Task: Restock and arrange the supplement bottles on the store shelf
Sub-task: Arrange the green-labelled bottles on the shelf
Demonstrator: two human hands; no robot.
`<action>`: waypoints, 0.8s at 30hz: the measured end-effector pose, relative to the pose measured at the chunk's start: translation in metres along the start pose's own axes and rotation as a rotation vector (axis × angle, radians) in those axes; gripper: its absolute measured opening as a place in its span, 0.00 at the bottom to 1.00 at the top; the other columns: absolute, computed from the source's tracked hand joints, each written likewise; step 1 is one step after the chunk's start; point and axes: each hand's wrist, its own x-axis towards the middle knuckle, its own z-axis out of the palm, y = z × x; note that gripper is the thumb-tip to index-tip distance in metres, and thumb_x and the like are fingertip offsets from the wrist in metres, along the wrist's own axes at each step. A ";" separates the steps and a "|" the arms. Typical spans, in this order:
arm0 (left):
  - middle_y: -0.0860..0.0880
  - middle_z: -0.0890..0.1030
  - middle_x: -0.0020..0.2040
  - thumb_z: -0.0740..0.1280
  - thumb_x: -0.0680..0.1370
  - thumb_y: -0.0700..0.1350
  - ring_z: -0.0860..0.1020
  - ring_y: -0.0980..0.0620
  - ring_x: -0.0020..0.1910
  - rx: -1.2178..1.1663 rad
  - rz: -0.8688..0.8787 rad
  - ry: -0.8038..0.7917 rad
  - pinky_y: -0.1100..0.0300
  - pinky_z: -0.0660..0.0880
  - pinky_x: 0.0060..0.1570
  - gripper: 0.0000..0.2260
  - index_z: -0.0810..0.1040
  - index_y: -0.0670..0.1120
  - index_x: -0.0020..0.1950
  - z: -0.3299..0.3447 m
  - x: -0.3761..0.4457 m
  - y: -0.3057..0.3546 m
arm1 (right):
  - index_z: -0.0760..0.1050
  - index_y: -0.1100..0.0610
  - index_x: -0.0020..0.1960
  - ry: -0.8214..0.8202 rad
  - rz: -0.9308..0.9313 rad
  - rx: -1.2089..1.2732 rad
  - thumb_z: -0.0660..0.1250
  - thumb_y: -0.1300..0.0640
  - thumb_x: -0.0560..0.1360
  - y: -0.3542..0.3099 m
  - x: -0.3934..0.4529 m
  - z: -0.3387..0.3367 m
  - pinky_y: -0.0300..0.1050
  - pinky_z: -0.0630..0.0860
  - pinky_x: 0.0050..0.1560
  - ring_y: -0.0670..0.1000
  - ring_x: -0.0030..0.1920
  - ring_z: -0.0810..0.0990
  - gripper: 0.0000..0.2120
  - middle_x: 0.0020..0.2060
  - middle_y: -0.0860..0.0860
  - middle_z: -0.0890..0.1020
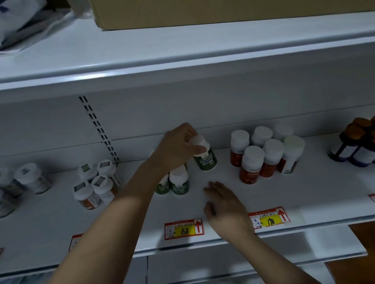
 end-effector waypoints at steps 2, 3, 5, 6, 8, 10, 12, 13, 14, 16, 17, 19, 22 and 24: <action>0.51 0.81 0.53 0.75 0.74 0.46 0.80 0.53 0.52 -0.123 0.000 0.030 0.64 0.75 0.46 0.14 0.77 0.47 0.58 -0.006 -0.016 0.008 | 0.67 0.53 0.76 -0.027 0.020 0.027 0.58 0.56 0.81 0.000 0.001 -0.003 0.32 0.47 0.72 0.47 0.78 0.56 0.22 0.77 0.48 0.63; 0.53 0.81 0.52 0.74 0.75 0.46 0.80 0.54 0.51 -0.179 -0.006 0.036 0.66 0.75 0.45 0.13 0.77 0.48 0.58 -0.008 -0.025 0.011 | 0.67 0.52 0.76 -0.055 0.041 0.053 0.58 0.56 0.82 -0.001 0.002 -0.006 0.31 0.46 0.71 0.46 0.78 0.56 0.22 0.78 0.47 0.63; 0.53 0.82 0.54 0.74 0.75 0.47 0.81 0.53 0.53 -0.291 -0.007 0.036 0.63 0.77 0.49 0.14 0.78 0.49 0.59 -0.012 -0.043 0.012 | 0.67 0.53 0.75 -0.143 0.090 0.126 0.59 0.58 0.82 -0.002 0.005 -0.013 0.31 0.48 0.71 0.46 0.78 0.56 0.22 0.77 0.47 0.63; 0.51 0.81 0.56 0.73 0.75 0.48 0.81 0.51 0.55 -0.361 -0.016 0.032 0.58 0.78 0.53 0.14 0.79 0.49 0.60 -0.013 -0.051 0.012 | 0.68 0.54 0.75 -0.187 0.117 0.167 0.59 0.59 0.82 -0.003 0.006 -0.018 0.33 0.50 0.73 0.48 0.78 0.58 0.21 0.77 0.49 0.64; 0.48 0.80 0.59 0.72 0.77 0.47 0.80 0.48 0.58 -0.483 -0.046 0.025 0.50 0.80 0.57 0.12 0.79 0.51 0.60 -0.016 -0.068 0.012 | 0.71 0.56 0.72 -0.189 0.168 0.333 0.59 0.63 0.81 -0.009 0.009 -0.033 0.42 0.60 0.75 0.51 0.73 0.67 0.19 0.72 0.52 0.71; 0.50 0.79 0.61 0.70 0.79 0.45 0.80 0.48 0.59 -0.508 -0.077 0.039 0.50 0.80 0.57 0.11 0.78 0.53 0.60 -0.019 -0.083 0.013 | 0.75 0.57 0.66 -0.110 0.226 0.659 0.59 0.66 0.81 -0.020 0.007 -0.053 0.47 0.71 0.69 0.53 0.65 0.76 0.16 0.63 0.53 0.79; 0.51 0.79 0.60 0.70 0.79 0.46 0.80 0.49 0.58 -0.511 -0.106 0.081 0.53 0.81 0.54 0.09 0.78 0.54 0.59 -0.020 -0.096 0.015 | 0.77 0.56 0.62 -0.111 0.265 1.027 0.59 0.65 0.82 -0.037 0.000 -0.074 0.46 0.76 0.62 0.53 0.57 0.81 0.12 0.54 0.54 0.83; 0.51 0.80 0.59 0.71 0.78 0.46 0.80 0.49 0.57 -0.513 -0.117 0.103 0.54 0.81 0.51 0.08 0.78 0.54 0.57 -0.020 -0.103 0.016 | 0.76 0.56 0.63 -0.122 0.256 1.143 0.60 0.63 0.82 -0.046 -0.004 -0.082 0.46 0.78 0.61 0.53 0.57 0.82 0.12 0.53 0.55 0.84; 0.52 0.80 0.58 0.71 0.78 0.46 0.81 0.49 0.56 -0.521 -0.128 0.121 0.56 0.82 0.48 0.08 0.78 0.53 0.56 -0.021 -0.109 0.017 | 0.76 0.56 0.63 -0.133 0.229 1.211 0.60 0.62 0.83 -0.054 -0.009 -0.090 0.46 0.79 0.60 0.52 0.57 0.83 0.12 0.53 0.54 0.85; 0.51 0.81 0.56 0.72 0.77 0.45 0.82 0.49 0.53 -0.546 -0.148 0.141 0.57 0.82 0.44 0.08 0.79 0.51 0.55 -0.021 -0.120 0.018 | 0.76 0.53 0.63 -0.159 0.189 1.269 0.61 0.62 0.82 -0.066 -0.021 -0.099 0.45 0.80 0.57 0.51 0.57 0.83 0.13 0.53 0.53 0.85; 0.50 0.81 0.56 0.72 0.77 0.44 0.83 0.50 0.52 -0.567 -0.150 0.147 0.58 0.82 0.42 0.09 0.79 0.49 0.56 -0.021 -0.126 0.020 | 0.75 0.52 0.64 -0.179 0.179 1.272 0.61 0.63 0.82 -0.071 -0.028 -0.102 0.43 0.80 0.56 0.51 0.57 0.83 0.13 0.54 0.53 0.85; 0.48 0.81 0.55 0.73 0.76 0.43 0.84 0.52 0.48 -0.601 -0.153 0.168 0.61 0.81 0.39 0.09 0.79 0.47 0.55 -0.020 -0.134 0.024 | 0.74 0.52 0.65 -0.230 0.157 1.283 0.62 0.63 0.81 -0.078 -0.038 -0.105 0.43 0.80 0.57 0.51 0.59 0.83 0.15 0.57 0.53 0.84; 0.48 0.82 0.54 0.74 0.76 0.44 0.84 0.54 0.45 -0.572 -0.160 0.205 0.63 0.79 0.36 0.09 0.80 0.47 0.54 -0.018 -0.143 0.029 | 0.72 0.53 0.68 -0.263 0.135 1.318 0.63 0.65 0.80 -0.083 -0.050 -0.105 0.47 0.79 0.60 0.54 0.60 0.82 0.19 0.59 0.54 0.84; 0.50 0.82 0.54 0.74 0.75 0.45 0.84 0.54 0.45 -0.537 -0.143 0.201 0.63 0.79 0.36 0.10 0.80 0.47 0.55 -0.017 -0.150 0.030 | 0.71 0.54 0.69 -0.263 0.136 1.344 0.63 0.67 0.79 -0.086 -0.056 -0.104 0.47 0.80 0.59 0.55 0.61 0.82 0.20 0.60 0.56 0.83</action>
